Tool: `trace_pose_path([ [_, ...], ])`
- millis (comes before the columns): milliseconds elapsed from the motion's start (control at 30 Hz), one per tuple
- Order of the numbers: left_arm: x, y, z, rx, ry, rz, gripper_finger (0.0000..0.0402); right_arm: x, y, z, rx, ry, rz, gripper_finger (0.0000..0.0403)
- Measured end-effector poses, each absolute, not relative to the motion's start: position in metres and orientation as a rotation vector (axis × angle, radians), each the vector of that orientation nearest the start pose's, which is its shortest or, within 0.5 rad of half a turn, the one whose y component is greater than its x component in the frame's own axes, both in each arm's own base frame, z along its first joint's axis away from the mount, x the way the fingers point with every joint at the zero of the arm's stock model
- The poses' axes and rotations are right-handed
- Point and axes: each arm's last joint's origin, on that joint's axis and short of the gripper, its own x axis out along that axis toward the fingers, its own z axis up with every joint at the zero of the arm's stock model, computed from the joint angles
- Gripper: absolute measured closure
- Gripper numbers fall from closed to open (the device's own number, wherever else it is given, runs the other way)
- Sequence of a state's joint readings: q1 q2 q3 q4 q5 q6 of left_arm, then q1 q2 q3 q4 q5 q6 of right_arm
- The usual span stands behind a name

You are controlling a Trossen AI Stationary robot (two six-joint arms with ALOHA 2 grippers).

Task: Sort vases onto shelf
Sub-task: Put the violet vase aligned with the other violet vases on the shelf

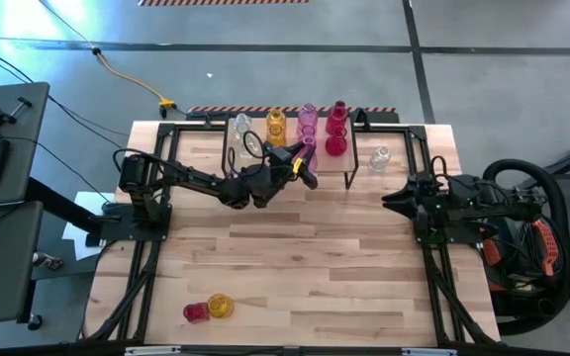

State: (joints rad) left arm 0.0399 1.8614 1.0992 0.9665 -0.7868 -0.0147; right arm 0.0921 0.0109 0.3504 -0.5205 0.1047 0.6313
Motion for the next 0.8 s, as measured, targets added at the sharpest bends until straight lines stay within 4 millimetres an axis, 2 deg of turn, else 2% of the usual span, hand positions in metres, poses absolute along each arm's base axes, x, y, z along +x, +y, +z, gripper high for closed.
trace_pose_path([
  [800, 0.3998, 0.0365, 0.2468, -0.092, -0.187, 0.826, 0.0282, 0.0617, 0.0027, 0.2255, 0.599, 0.187, -0.073, 0.0289],
])
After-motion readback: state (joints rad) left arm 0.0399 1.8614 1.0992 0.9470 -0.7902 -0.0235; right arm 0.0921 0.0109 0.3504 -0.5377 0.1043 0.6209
